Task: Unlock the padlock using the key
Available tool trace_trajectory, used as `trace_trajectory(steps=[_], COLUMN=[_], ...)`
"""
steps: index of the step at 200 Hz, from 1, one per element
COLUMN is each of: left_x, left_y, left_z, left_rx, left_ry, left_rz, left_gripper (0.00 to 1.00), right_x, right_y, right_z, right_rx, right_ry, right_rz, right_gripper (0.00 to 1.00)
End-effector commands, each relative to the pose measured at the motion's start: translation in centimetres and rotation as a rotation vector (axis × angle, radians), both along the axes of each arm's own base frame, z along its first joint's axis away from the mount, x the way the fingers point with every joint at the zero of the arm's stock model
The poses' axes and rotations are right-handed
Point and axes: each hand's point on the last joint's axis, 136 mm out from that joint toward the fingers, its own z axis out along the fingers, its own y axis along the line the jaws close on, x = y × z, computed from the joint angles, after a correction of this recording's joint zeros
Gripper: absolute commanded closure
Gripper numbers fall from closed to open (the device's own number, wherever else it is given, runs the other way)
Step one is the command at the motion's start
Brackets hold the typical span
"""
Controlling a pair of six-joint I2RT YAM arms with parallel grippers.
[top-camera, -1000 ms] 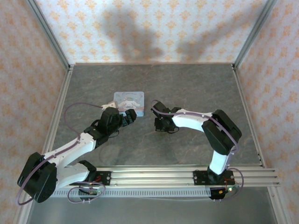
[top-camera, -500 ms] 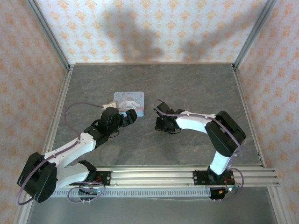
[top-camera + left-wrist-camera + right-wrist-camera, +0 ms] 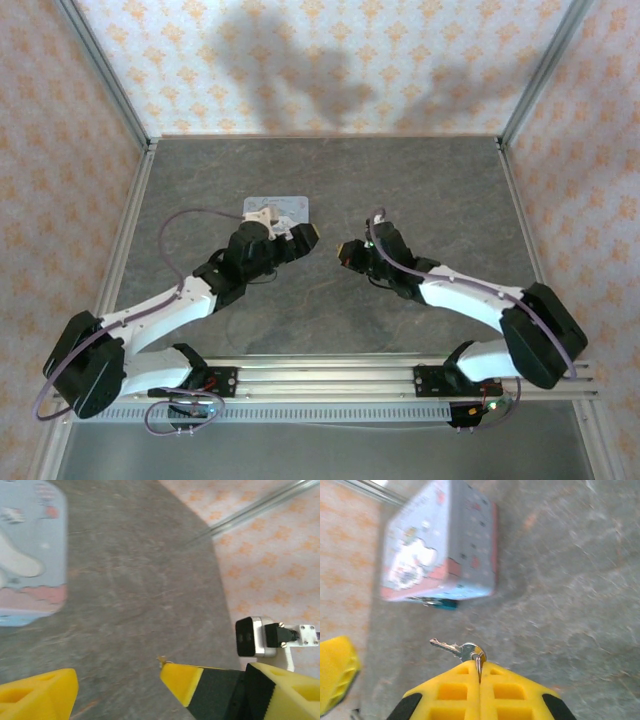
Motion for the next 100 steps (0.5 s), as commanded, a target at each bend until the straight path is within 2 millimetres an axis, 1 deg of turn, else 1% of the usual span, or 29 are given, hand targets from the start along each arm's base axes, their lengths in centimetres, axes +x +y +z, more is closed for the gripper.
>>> trace_trajectory(steps=[1,12,17,20,37,52,59,76,100], left_x=[0.6,0.9,0.9,1.0,1.1,1.1,1.0,0.8,0.7], left_y=[-2.0,-2.4,-2.6,-2.6,-2.7,-2.5,-2.4,-2.4,-3.4], left_z=[3.0,3.1,3.2,3.1,3.3,3.1,2.7,2.3,2.1], left_rx=[-0.079,-0.119,-0.137,-0.146,-0.192,-0.232,-0.249,-0.317,-0.438], left_ry=[-0.052,-0.027,-0.014,-0.002,0.062,0.138,0.180,0.266,0.367], left_rz=[-0.021,-0.013,-0.009,-0.003,0.029,0.071,0.094,0.139,0.154], left_gripper=[0.14,0.15,0.15,0.15,0.16,0.16,0.16,0.18,0.20], right_x=[0.4,0.2,0.3,0.2,0.1,0.2,0.3,0.1,-0.1], right_y=[-0.1,-0.8,-1.2,-1.6,-3.3,-4.6,-5.2,-6.0,-6.2], right_z=[3.7,4.2,3.8,4.5,5.1,5.9,6.4,7.4,8.2], right_rx=[0.038,-0.020,-0.066,-0.076,-0.216,-0.334,-0.377,-0.489,-0.652], right_ry=[-0.165,-0.228,-0.249,-0.282,-0.403,-0.508,-0.554,-0.669,-0.797], right_rz=[-0.013,-0.022,-0.029,-0.038,-0.059,-0.079,-0.089,-0.086,-0.058], right_gripper=[1.00,1.00,1.00,1.00,1.00,1.00,1.00,1.00,1.00])
